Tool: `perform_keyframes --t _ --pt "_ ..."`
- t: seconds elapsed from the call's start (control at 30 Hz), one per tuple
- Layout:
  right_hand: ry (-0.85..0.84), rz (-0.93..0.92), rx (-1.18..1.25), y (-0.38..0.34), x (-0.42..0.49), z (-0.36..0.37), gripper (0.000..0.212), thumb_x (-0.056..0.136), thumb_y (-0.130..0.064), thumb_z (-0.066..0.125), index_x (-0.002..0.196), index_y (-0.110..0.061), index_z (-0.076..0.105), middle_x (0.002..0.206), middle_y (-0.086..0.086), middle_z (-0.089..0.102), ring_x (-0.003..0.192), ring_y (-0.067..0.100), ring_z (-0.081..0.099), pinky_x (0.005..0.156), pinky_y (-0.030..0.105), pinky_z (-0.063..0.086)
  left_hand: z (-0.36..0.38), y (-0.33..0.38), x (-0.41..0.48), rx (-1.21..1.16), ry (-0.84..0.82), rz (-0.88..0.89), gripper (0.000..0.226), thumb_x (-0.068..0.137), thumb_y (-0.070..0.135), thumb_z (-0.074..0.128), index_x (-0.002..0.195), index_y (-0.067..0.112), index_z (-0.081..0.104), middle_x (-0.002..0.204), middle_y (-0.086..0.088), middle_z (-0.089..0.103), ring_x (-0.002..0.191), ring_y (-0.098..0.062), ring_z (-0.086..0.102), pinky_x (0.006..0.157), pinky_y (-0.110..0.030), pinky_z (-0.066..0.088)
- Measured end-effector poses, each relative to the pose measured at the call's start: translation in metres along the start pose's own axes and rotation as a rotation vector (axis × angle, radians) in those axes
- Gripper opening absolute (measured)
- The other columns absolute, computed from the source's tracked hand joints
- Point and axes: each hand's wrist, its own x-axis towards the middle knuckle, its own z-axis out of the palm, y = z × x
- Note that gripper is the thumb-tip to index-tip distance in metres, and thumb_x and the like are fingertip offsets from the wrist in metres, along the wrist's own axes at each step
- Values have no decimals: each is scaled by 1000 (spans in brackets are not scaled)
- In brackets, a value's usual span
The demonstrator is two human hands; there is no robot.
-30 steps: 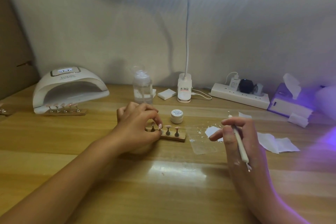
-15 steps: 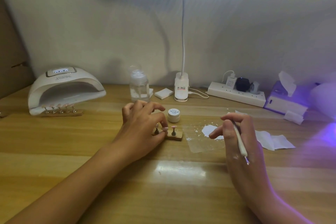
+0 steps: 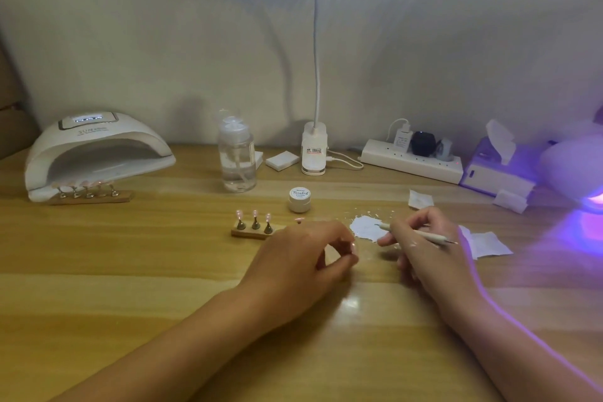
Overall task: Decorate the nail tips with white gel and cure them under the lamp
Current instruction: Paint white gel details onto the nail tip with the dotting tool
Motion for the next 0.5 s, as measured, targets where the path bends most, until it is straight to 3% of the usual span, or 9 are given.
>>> perform_keyframes --t 0.2,0.3,0.4,0.5 --pt "-42 -4 -146 0 0 6 21 86 -40 70 82 -22 59 72 -16 75 69 6 65 68 34 50 8 -5 0 -51 -27 -38 4 89 36 64 91 36 67 85 15 65 68 -5 55 70 -32 50" --pt "-33 2 -138 -1 0 5 19 84 -33 70 77 -19 60 65 -10 73 61 5 65 65 32 48 7 -5 0 -100 -32 -74 4 88 36 66 91 34 69 86 14 67 69 -7 57 70 -35 50" --pt "-3 10 -110 -2 0 5 19 84 -34 71 79 -20 59 66 -10 73 69 8 69 68 33 50 7 -5 1 -132 -30 -89 4 87 35 68 91 34 70 88 17 68 70 -7 58 70 -34 51" --pt "-39 5 -159 -3 -1 7 16 84 -31 67 78 -18 60 65 -11 73 62 -1 64 64 31 47 7 -6 2 -153 -30 -94 5 87 35 69 91 34 71 87 20 67 70 -7 59 70 -34 51"
